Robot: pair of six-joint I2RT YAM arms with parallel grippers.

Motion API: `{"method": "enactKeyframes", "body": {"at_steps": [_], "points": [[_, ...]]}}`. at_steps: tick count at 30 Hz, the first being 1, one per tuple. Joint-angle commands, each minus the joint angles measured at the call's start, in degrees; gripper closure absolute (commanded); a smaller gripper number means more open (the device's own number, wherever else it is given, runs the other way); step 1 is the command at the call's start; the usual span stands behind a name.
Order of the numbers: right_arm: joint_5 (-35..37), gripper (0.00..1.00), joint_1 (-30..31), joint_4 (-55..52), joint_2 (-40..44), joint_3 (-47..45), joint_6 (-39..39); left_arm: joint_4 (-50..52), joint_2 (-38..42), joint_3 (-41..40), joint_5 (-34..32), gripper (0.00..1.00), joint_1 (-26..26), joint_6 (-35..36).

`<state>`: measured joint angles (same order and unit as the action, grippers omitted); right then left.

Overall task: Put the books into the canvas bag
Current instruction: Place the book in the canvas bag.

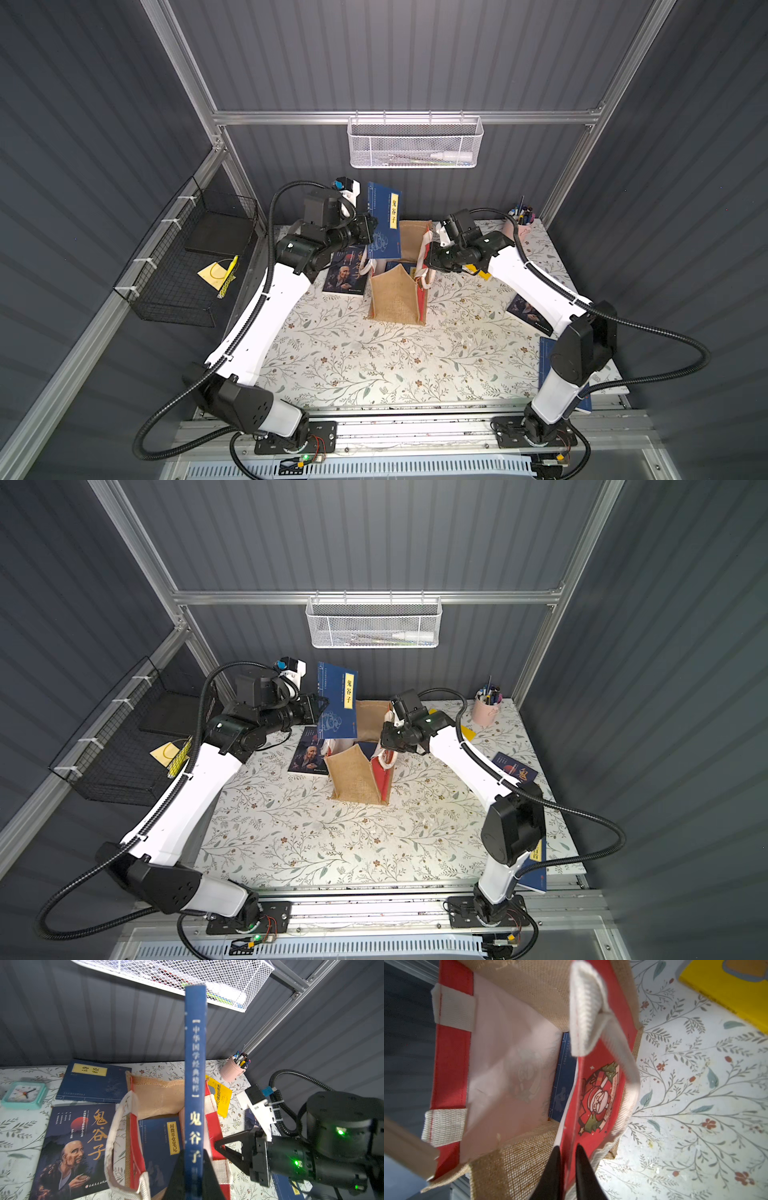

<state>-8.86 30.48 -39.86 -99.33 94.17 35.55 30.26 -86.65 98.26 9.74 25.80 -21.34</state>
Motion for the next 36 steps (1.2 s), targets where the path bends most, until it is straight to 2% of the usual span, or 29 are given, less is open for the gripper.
{"method": "enactKeyframes", "body": {"at_steps": [1, 5, 9, 18, 27, 29, 36], "points": [[0.43, 0.88, 0.18, -0.73, 1.96, -1.15, -0.15, -2.97, -4.02, 3.52, 4.02, 1.0, -0.14, 1.1], [-1.24, 0.91, 0.12, -0.4, 2.33, -1.86, -0.13, -3.27, -7.62, 4.4, 6.26, 1.0, 0.33, 0.86], [-0.85, 0.93, 0.06, -0.77, 3.07, -2.58, -0.13, 0.2, -10.17, 3.82, 5.71, 1.0, 2.56, 2.49], [-1.16, 0.93, 0.01, -2.62, 3.53, -2.26, -1.39, 12.32, -14.09, 2.12, -3.48, 1.0, 8.0, 5.0], [-2.51, 0.93, -0.22, -3.74, 3.1, -1.14, -3.52, 21.27, -22.3, 8.53, -10.0, 1.0, 8.21, 0.01], [-3.47, 0.93, -0.24, -3.64, 2.98, -0.98, -4.28, 22.94, -24.97, 11.26, -9.62, 1.0, 8.17, -0.52], [-6.35, 0.93, -0.42, -3.45, 2.21, -0.48, -5.96, 19.84, -30.75, 13.68, 0.52, 1.0, 7.55, -3.88]]}}
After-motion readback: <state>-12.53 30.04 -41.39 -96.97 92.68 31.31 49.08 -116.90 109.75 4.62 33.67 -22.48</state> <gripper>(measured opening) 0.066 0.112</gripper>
